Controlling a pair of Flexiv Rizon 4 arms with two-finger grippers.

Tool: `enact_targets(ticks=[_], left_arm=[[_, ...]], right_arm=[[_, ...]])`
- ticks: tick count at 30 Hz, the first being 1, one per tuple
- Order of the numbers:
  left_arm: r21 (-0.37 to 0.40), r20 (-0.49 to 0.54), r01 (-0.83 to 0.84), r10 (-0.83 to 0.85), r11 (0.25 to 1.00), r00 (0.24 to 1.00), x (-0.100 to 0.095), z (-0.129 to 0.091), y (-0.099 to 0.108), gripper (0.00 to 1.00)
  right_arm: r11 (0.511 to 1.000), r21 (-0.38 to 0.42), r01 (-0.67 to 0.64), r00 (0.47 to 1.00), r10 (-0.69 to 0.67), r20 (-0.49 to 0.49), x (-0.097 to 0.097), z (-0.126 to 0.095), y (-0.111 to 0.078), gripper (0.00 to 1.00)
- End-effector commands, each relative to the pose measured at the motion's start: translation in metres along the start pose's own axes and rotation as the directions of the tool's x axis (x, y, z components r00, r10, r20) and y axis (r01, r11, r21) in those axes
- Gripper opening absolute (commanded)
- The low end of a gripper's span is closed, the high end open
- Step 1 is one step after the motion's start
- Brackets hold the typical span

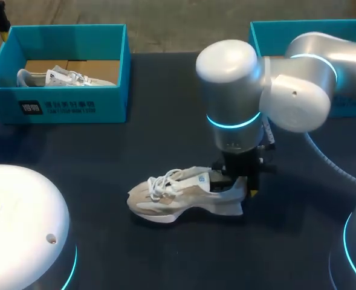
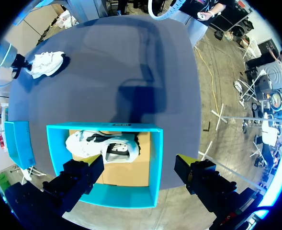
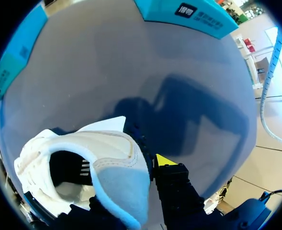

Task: Take the shoe out of the shoebox, open the shoe tongue, remove and reinsert the insole, then place the shoe into the shoebox

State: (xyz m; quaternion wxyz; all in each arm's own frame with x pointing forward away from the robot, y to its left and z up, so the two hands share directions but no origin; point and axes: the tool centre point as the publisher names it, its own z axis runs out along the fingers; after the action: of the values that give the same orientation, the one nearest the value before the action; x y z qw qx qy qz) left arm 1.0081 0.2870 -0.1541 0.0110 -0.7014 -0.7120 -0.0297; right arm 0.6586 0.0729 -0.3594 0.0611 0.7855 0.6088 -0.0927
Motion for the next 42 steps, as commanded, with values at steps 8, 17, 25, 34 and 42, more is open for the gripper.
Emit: enact_targets(ticks=[8,17,25,34,42], left_arm=[[-0.002,-0.002,-0.001,0.001,1.000,1.000,0.000,0.000,-0.001,1.00],[-0.002,-0.002,-0.001,0.001,1.000,1.000,0.000,0.000,-0.001,1.00],[-0.002,-0.002,-0.001,0.001,1.000,1.000,0.000,0.000,-0.001,1.00],[-0.002,-0.002,-0.001,0.001,1.000,1.000,0.000,0.000,-0.001,1.00],[-0.002,-0.002,-0.001,0.001,1.000,1.000,0.000,0.000,-0.001,1.00]], right_arm=[[1.000,0.012,-0.005,1.000,0.005,-0.026,0.007,0.022,-0.004,0.00],[1.000,0.015,-0.002,1.000,0.002,-0.030,0.009,0.024,-0.010,0.00],[0.999,0.040,0.002,0.999,-0.001,-0.035,0.011,0.035,-0.011,0.00],[0.998,0.056,-0.003,0.999,0.006,-0.045,0.011,0.038,-0.012,0.23],[1.000,0.020,-0.017,0.999,0.018,-0.047,0.007,0.014,-0.013,1.00]])
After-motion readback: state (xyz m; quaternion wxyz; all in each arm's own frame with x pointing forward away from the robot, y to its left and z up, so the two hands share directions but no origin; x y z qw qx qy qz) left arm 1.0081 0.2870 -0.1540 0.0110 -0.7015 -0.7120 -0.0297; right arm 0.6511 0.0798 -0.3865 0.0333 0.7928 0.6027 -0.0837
